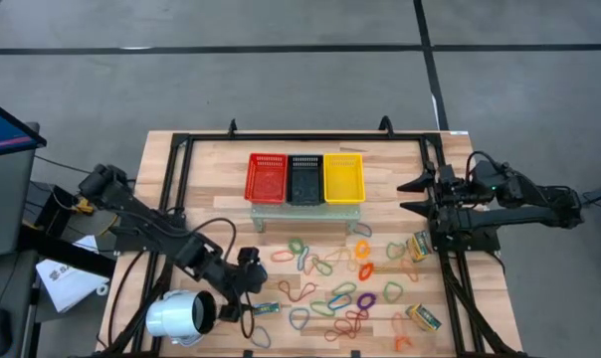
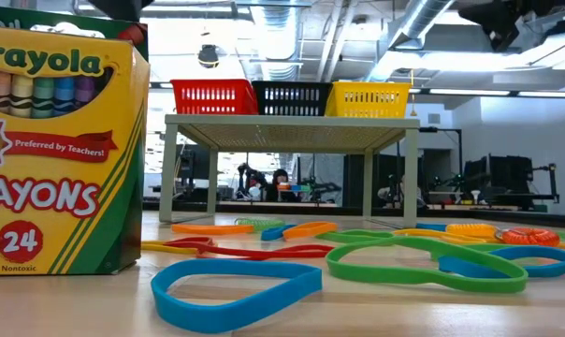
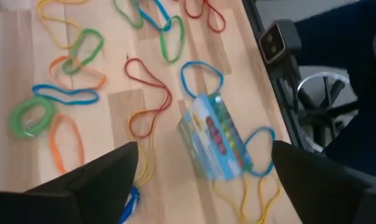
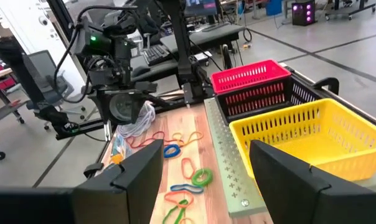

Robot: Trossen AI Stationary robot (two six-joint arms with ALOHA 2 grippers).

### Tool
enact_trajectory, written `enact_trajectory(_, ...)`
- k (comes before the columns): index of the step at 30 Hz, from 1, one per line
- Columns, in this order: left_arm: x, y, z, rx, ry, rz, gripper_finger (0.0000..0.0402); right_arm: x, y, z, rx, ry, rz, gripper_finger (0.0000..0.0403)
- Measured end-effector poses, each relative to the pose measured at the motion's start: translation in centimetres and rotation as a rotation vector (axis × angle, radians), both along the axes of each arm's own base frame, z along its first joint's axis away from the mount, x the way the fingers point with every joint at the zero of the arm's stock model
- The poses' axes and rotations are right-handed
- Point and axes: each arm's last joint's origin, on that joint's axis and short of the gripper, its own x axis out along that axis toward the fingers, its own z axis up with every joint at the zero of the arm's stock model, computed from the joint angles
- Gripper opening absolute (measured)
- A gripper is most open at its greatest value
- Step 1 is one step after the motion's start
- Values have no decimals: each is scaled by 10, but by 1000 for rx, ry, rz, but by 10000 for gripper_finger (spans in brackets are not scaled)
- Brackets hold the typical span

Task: Pick & Place Office Desk Supplies
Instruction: Put the crayon box into the red bin on the shelf

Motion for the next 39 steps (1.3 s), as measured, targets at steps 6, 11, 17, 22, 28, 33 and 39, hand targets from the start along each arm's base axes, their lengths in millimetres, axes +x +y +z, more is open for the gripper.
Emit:
enact_trajectory(6,5,-17,-14,-7,1,-12,363,0,0,-1,8,6,-1,235)
enact_trajectory(11,1,-30,-19,17,-3,17,350,-1,0,-3,8,33,-1,235)
enact_trajectory(17,2,-37,-12,46,-67,80,336,-1,0,-5,9,56,-1,235)
enact_trajectory(22,5,-45,-23,74,-69,82,318,-2,0,-8,24,83,-3,235)
enact_trajectory(28,13,-59,-45,83,-53,65,304,-2,0,-11,25,112,-4,235)
enact_trajectory(33,14,-59,-47,122,-72,90,301,-2,0,-11,25,111,-4,235)
enact_trajectory(39,14,-59,-50,148,-77,106,301,-2,0,-10,51,108,-9,235)
